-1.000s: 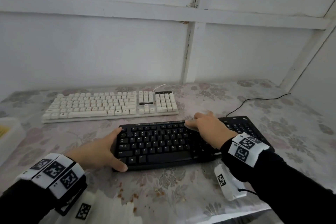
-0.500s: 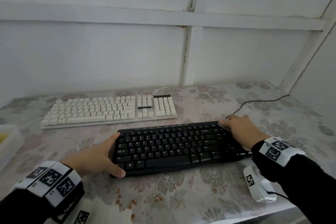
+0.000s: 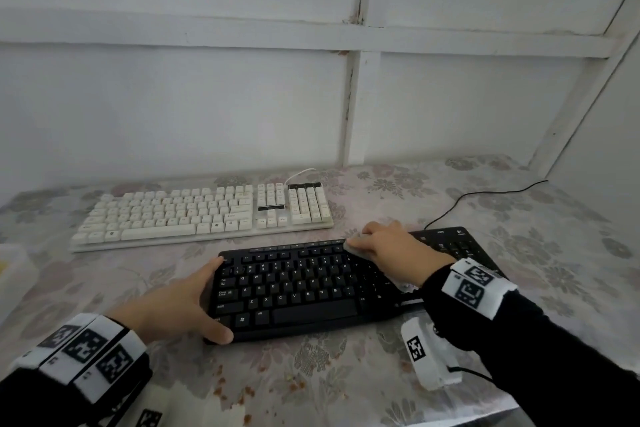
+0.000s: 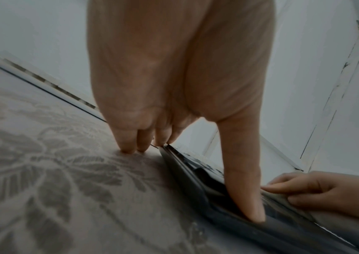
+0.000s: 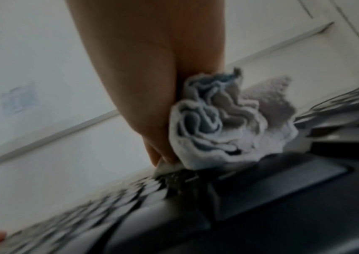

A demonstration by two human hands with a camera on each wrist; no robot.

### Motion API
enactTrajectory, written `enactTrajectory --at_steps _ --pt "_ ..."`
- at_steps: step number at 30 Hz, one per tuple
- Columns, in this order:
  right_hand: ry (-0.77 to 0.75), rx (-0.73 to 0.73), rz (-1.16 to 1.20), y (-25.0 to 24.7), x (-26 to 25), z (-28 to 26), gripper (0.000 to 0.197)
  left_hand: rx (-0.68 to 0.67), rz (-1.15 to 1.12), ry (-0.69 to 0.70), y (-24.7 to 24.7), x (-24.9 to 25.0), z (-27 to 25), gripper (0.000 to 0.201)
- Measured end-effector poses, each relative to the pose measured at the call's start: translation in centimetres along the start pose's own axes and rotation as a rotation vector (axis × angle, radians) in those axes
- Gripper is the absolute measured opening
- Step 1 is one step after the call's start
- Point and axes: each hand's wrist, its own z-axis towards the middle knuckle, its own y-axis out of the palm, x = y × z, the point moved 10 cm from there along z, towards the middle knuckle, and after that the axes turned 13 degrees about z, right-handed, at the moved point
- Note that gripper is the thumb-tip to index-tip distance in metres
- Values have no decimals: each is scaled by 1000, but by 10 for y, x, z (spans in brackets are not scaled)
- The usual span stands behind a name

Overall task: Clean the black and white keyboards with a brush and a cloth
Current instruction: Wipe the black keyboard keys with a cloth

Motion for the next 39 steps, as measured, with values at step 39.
enactTrajectory --at_steps 39 --pt "130 82 -147 -25 82 -30 36 5 67 -40 -1 -7 4 149"
